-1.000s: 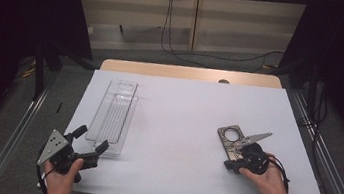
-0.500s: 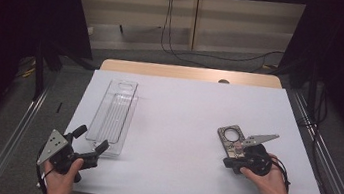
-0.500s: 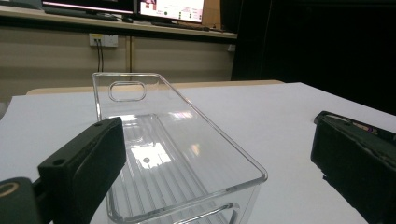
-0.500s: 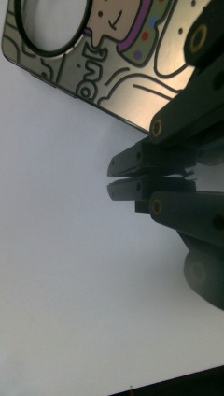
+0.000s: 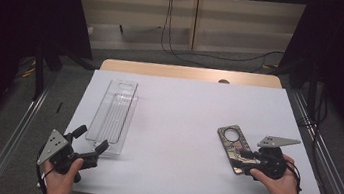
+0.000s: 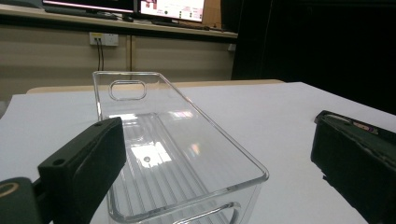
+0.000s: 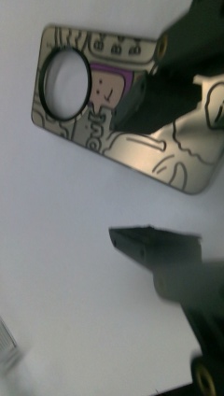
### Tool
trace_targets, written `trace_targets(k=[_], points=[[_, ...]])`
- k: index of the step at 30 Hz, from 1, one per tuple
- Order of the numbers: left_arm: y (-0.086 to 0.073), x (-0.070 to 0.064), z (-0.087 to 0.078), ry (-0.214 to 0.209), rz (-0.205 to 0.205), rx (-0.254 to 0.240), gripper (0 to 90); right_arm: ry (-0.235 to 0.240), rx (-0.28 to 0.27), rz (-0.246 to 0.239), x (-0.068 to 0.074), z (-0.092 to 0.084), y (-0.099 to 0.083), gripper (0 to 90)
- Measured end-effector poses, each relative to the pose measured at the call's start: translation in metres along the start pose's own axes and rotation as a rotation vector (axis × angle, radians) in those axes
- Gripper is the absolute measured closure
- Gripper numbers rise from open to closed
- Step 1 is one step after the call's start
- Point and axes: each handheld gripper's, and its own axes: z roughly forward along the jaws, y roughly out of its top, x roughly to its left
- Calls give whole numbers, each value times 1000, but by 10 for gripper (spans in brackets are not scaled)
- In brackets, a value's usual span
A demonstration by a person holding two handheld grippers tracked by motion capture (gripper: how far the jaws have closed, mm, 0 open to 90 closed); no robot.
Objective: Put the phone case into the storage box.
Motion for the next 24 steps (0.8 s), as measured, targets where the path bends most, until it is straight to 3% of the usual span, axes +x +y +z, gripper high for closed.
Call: trace_targets(k=[2, 4, 10, 15, 19, 24], points=[[0, 0, 0, -6, 2, -1, 35, -8, -6, 11, -1, -1, 0, 317], [0, -1, 0, -4, 3, -1, 35, -48, -21, 32, -5, -3, 1, 183], [0, 0, 0, 3, 7, 6, 35, -128, -51, 52, -11, -4, 5, 18], [0, 0, 0, -3, 3, 0, 35, -148, -10, 72, -17, 2, 8, 31], [0, 0, 0, 4, 3, 2, 35, -128, 17, 68, -19, 7, 11, 47], [0, 0, 0, 2, 9, 8, 35, -150, 49, 56, -21, 15, 17, 75]])
